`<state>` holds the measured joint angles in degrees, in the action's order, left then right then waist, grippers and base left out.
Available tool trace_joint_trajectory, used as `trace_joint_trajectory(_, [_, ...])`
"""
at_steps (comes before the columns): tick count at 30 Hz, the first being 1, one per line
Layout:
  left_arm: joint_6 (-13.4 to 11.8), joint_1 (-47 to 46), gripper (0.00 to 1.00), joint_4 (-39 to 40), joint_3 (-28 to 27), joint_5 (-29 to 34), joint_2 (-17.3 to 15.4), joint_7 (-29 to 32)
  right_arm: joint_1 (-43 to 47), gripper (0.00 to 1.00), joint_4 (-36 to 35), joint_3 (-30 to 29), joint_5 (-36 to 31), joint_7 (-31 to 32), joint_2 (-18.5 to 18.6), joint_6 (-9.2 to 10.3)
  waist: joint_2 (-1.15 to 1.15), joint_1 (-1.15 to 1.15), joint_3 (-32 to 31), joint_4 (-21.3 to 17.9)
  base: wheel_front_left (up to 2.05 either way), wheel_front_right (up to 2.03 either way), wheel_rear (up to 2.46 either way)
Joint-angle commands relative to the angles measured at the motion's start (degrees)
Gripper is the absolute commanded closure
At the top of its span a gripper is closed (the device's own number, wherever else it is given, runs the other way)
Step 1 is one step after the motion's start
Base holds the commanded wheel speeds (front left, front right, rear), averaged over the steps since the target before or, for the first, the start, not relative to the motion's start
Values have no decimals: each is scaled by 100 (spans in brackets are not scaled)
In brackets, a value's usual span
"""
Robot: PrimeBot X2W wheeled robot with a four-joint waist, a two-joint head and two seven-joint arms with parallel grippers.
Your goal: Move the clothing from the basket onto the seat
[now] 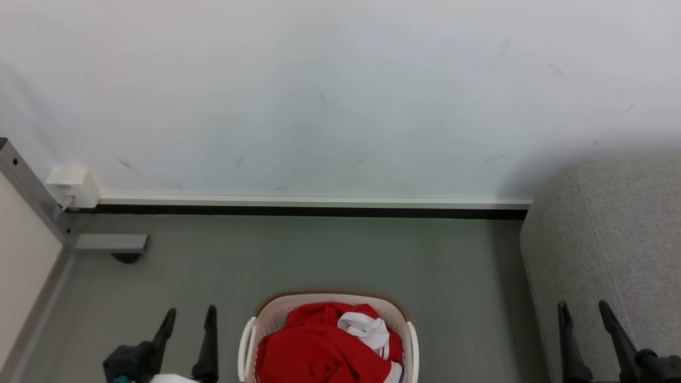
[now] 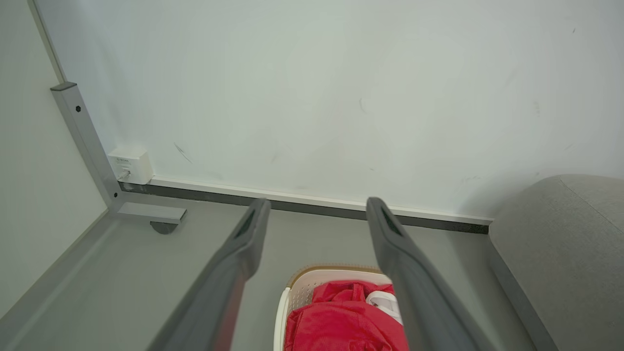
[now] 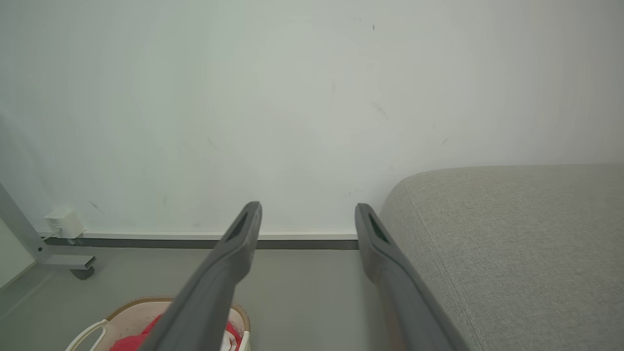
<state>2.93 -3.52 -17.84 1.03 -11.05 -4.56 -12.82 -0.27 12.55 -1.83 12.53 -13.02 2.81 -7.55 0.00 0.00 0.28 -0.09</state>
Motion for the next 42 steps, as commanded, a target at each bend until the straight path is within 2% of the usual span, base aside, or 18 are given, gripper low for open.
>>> trace_joint_trajectory(1, [2, 18, 0, -2, -21, 124, -32, -79, 42, 0, -2, 4, -73, -45, 11, 10, 0, 0, 2, 6, 0, 0, 0])
trace_joint_trajectory(19, [127, 17, 0, -168, -131, 855, 36, -244, 114, 0, 138, 86, -678, -232, 14, 12, 0, 0, -2, 65, 0, 0, 0])
trace_joint_trajectory(30, [263, 15, 0, -220, -213, 629, 101, -236, 99, 0, 196, 93, -557, -223, 14, 12, 0, 0, 6, 56, 0, 0, 0])
trace_joint_trajectory(42, [332, -16, 0, -207, -294, 654, 129, -236, 32, 0, 190, 77, -485, -223, 14, 12, 0, 0, 48, -6, 0, 0, 0])
